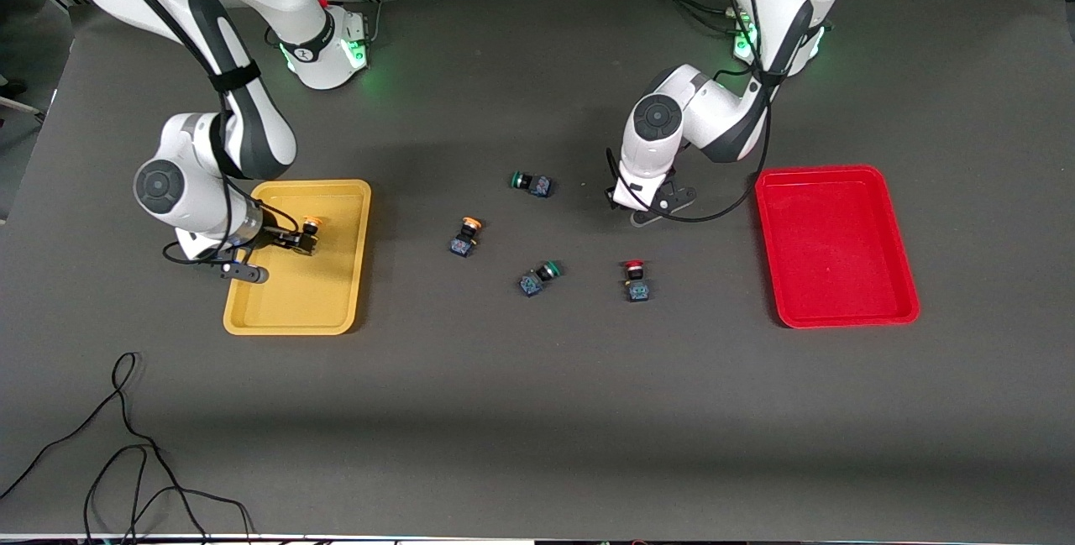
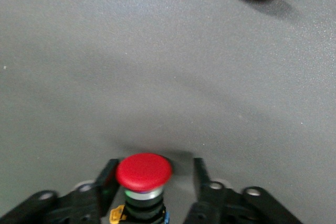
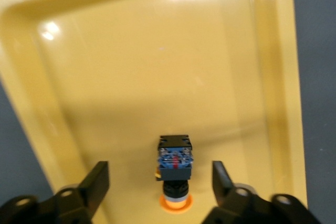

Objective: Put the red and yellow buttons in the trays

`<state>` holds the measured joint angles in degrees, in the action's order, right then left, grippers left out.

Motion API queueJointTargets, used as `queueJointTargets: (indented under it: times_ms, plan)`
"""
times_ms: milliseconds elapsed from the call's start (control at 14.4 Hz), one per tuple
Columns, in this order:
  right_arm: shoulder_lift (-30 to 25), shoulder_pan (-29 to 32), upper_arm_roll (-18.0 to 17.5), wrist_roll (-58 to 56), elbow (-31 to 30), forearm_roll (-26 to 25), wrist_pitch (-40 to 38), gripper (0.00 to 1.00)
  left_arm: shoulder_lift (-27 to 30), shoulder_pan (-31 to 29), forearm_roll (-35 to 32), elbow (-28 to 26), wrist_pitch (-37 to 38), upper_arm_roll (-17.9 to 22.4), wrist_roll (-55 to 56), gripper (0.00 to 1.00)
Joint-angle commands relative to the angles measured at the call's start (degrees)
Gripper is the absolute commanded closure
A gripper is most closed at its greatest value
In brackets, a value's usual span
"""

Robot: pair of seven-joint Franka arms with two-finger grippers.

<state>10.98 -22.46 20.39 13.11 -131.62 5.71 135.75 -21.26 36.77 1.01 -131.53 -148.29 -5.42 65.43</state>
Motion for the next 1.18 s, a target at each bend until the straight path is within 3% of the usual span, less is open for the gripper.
queueJointTargets:
  times_ms: [0, 277, 416, 554, 693, 901, 1109]
  plan:
    - [-1.2, -0.9, -0.3, 5.3, 9.9, 0.9, -10.6, 0.00, 1.5, 0.7, 0.1, -0.1, 1.1, 0.6, -3.4, 0.90]
    - [2.5, -7.2, -1.0, 18.1, 21.6, 1.1, -17.7, 0.00, 8.3, -2.7, 0.2, 5.6, 14.2, 1.0, -14.7, 0.90]
    - [4.8, -11.1, -1.0, 22.7, 24.8, 6.0, -17.5, 0.00, 12.3, -6.5, 0.3, 9.1, 23.0, 1.0, -21.9, 0.90]
    - [6.6, -13.5, -1.0, 24.8, 27.5, 9.8, -17.5, 0.00, 16.0, -12.3, 0.3, 8.8, 28.0, 1.1, -30.0, 0.90]
    - [9.4, -16.6, -1.0, 28.8, 29.3, 10.0, -17.1, 0.00, 18.1, -21.2, 0.0, 8.3, 31.9, 1.1, -40.2, 0.90]
    - [14.9, -22.1, -1.0, 34.1, 29.3, 10.1, -12.4, 0.00, 18.9, -32.5, -2.5, 6.6, 30.6, 1.1, -52.1, 0.91]
    - [19.2, -25.5, -1.0, 34.8, 26.0, 12.2, -6.4, 0.00, 17.2, -37.3, -2.9, 0.2, 18.2, 1.1, -55.2, 0.91]
